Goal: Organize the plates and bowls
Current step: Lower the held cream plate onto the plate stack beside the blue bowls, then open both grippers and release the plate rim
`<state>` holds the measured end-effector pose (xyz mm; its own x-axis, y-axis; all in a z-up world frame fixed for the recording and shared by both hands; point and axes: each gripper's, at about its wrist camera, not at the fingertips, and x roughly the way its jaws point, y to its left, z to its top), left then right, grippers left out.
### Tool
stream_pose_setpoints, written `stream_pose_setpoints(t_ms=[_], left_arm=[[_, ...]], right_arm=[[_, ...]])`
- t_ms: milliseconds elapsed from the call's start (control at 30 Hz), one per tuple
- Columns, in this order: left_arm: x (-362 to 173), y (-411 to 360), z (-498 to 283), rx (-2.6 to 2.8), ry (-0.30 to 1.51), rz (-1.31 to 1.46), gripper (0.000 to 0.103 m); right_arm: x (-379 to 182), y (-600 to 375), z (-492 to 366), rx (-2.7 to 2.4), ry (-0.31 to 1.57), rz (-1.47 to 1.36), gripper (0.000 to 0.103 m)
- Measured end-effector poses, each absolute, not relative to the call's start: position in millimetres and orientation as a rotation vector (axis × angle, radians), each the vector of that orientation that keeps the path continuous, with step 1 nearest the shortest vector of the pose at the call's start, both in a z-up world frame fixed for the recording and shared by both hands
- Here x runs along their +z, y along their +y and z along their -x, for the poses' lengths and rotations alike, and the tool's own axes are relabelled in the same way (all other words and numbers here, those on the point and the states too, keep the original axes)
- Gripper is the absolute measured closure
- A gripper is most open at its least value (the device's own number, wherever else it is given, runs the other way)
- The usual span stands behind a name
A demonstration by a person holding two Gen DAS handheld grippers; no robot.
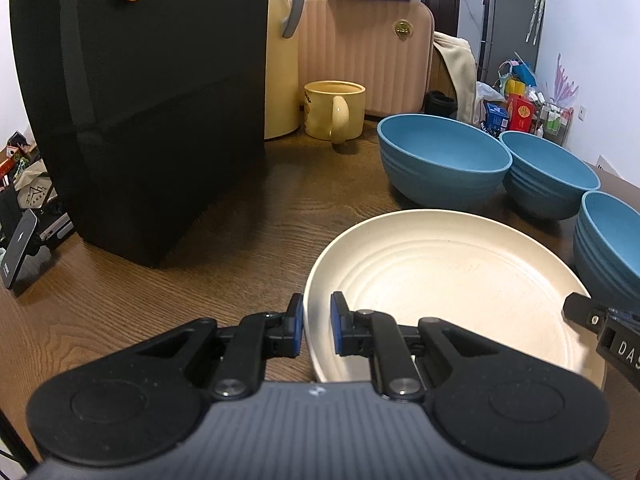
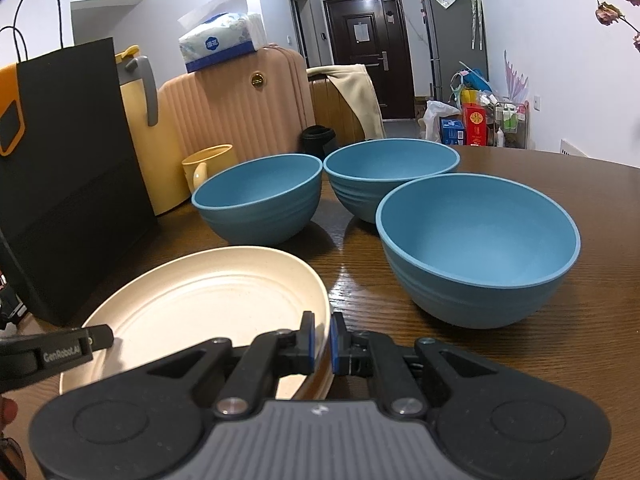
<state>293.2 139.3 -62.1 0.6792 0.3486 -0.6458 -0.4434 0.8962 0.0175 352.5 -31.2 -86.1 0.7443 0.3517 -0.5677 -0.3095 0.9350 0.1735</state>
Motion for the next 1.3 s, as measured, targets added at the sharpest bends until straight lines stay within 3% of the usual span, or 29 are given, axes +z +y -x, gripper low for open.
stream_pose_setpoints(t_ms=[367,533,600,667,733,800,867,967,1067,1300], left_arm=[[-65.5,140.3,-293.8,0.442,0.692,0.145,0.088],[-64.5,142.8,-292.8,0.431,0.696,0.16,0.082],[-64.1,144.4,-292.9,0.432,0.699,0.163,0.075],[-61.5,146.8,-291.4,0.429,0.695,0.177,0.053],[-57.6,148.0,-288.5,0.427,0.685,0.18,0.043],[-52.6,148.1,-285.2,0.422,0.673,0.178,0.027],[-46.9,149.9,-280.5,0.424,0.656,0.187,0.003],[-39.4,152.3,-275.5,0.432,0.644,0.188,0.0],[-35.7,157.2,-272.0,0.432,0.66,0.213,0.0],[-29.1,160.5,-258.2,0.411,0.685,0.237,0.0]], right_arm=[[-86.8,-30.2,-351.0,0.364,0.633,-0.059,0.094],[-88.0,-34.1,-354.3,0.375,0.653,-0.09,0.09],[-87.8,-35.4,-354.5,0.378,0.654,-0.099,0.089],[-86.4,-36.3,-354.2,0.381,0.652,-0.104,0.087],[-84.2,-38.2,-353.9,0.389,0.65,-0.115,0.077],[-80.9,-39.6,-353.0,0.385,0.647,-0.118,0.057],[-76.4,-41.5,-350.4,0.382,0.636,-0.124,0.031],[-69.2,-46.0,-347.3,0.39,0.629,-0.138,0.012],[-63.2,-49.4,-343.9,0.398,0.649,-0.144,0.0],[-53.8,-58.9,-327.6,0.403,0.67,-0.141,0.0]])
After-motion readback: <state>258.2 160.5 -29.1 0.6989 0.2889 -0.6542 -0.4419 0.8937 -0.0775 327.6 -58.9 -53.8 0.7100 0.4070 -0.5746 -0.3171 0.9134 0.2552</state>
